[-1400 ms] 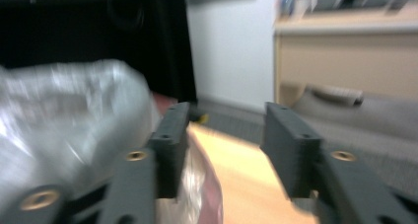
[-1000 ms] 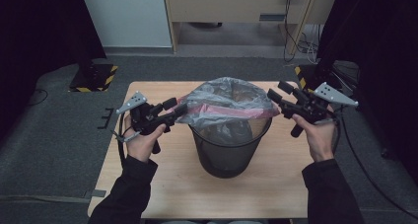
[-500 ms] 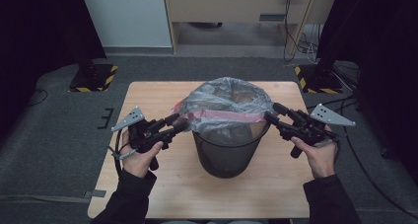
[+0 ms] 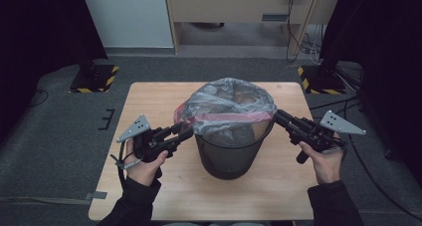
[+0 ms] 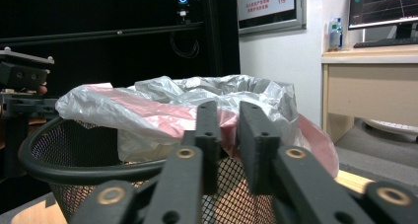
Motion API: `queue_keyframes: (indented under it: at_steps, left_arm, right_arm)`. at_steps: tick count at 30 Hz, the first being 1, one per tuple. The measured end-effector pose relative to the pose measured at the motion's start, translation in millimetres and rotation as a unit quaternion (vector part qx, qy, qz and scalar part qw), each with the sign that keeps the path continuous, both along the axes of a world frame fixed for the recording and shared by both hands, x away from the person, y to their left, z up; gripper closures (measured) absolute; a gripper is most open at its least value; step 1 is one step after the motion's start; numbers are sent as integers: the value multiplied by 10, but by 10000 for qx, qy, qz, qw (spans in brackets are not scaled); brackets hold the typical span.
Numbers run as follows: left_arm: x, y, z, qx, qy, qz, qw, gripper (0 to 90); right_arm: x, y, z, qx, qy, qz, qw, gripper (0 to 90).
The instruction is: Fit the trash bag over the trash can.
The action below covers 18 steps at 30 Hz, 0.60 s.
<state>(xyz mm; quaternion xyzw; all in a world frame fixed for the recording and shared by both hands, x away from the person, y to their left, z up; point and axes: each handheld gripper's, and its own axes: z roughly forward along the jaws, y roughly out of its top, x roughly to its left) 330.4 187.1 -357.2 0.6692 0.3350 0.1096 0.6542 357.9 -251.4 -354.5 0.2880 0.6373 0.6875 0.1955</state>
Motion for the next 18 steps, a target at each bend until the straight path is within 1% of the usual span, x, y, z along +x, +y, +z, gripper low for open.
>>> queue_keyframes:
  at_steps: [2, 3, 4, 6, 7, 8, 9, 11, 12, 13, 16, 18]
  left_arm:
    - [-35, -10, 13, 71, -19, 37, 10000, 684]
    - [-47, -12, 17, 74, -17, 29, 10000, 736]
    - [-62, -15, 22, 69, -17, 15, 10000, 767]
    - [-87, -16, 26, 100, -36, -32, 9999, 854]
    - [-92, -18, 24, 96, -30, -50, 9999, 871]
    - [-101, -19, 19, 125, -45, -65, 9999, 880]
    - [-108, -20, 17, 148, -48, -74, 9999, 893]
    - [-136, -31, 5, 192, -83, -78, 9998, 900]
    - [-153, -40, -3, 253, -93, -82, 9996, 900]
    - [-175, -56, -19, 279, -98, -112, 9995, 900]
    - [-210, -95, -52, 382, -100, -184, 9991, 900]
    - [-223, -121, -75, 383, -99, -232, 9989, 900]
  right_arm:
    - [-17, 3, 1, -6, -22, -18, 10000, 844]
    - [-24, 7, 5, -27, -36, -28, 10000, 855]
    - [-26, 7, 8, -36, -55, -19, 10000, 865]
    - [-46, 1, 15, -20, -41, 14, 10000, 878]
    - [-53, -3, 14, 2, -23, 50, 10000, 879]
    - [-57, -8, 14, 18, -30, 66, 10000, 879]
    - [-72, -15, 10, 47, 18, 101, 9999, 879]
    - [-87, -33, -6, 62, 33, 130, 9999, 879]
    - [-101, -40, -20, 94, 87, 165, 9998, 881]
    - [-112, -45, -38, 91, 76, 169, 9998, 886]
    - [-155, -55, -89, 61, 162, 262, 9995, 900]
    - [-178, -53, -98, -36, 241, 361, 9991, 900]
